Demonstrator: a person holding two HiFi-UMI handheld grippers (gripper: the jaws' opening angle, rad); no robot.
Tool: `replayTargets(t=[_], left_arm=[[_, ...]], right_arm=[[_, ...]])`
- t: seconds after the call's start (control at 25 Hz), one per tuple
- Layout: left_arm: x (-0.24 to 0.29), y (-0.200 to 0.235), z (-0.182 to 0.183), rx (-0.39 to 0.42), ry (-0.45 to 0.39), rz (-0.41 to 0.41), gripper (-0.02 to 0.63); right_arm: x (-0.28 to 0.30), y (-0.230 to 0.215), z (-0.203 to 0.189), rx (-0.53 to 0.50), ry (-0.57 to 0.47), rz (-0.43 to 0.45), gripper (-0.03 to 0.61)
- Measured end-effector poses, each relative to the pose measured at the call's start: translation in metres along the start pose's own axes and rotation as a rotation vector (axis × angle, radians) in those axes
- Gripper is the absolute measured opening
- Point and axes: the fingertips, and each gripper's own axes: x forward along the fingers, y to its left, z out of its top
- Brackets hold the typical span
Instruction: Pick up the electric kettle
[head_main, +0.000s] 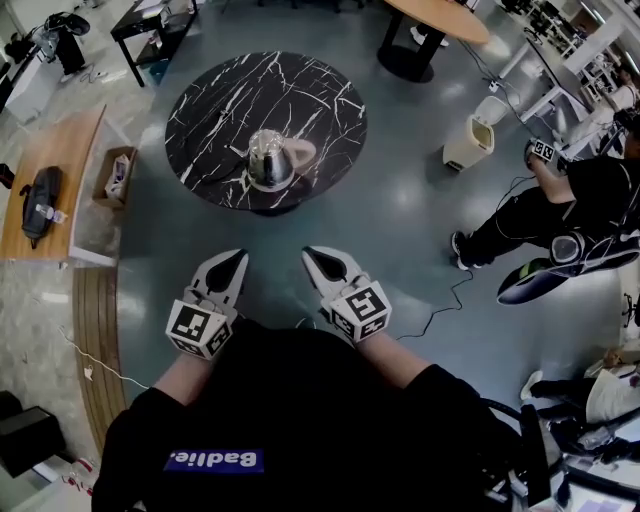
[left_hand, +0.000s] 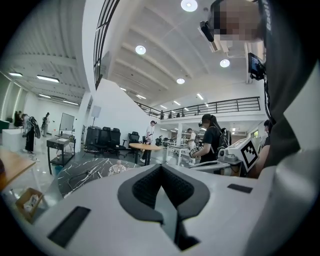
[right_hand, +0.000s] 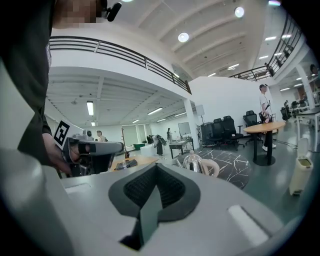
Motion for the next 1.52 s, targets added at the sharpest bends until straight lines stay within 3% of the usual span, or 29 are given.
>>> replayTargets(t=[0.32,0.64,1.52], left_arm=[[0.004,0.019,-0.002,-0.009,-0.006,0.063,0.006],[0.033,0.065,0.015,-0.022,-0.020,0.056,0.006],[0.129,0.199,0.020,-0.084,0.019,-0.122,0.006]], right_arm=[[0.007,-0.015,-0.002,0.003,0.006,0.006,0.002],[0.039,-0.041,0.003,0.000,0.022,-0.049,0.002],[0.149,-0.124,0.023,0.032,0.049,-0.297,0.002]])
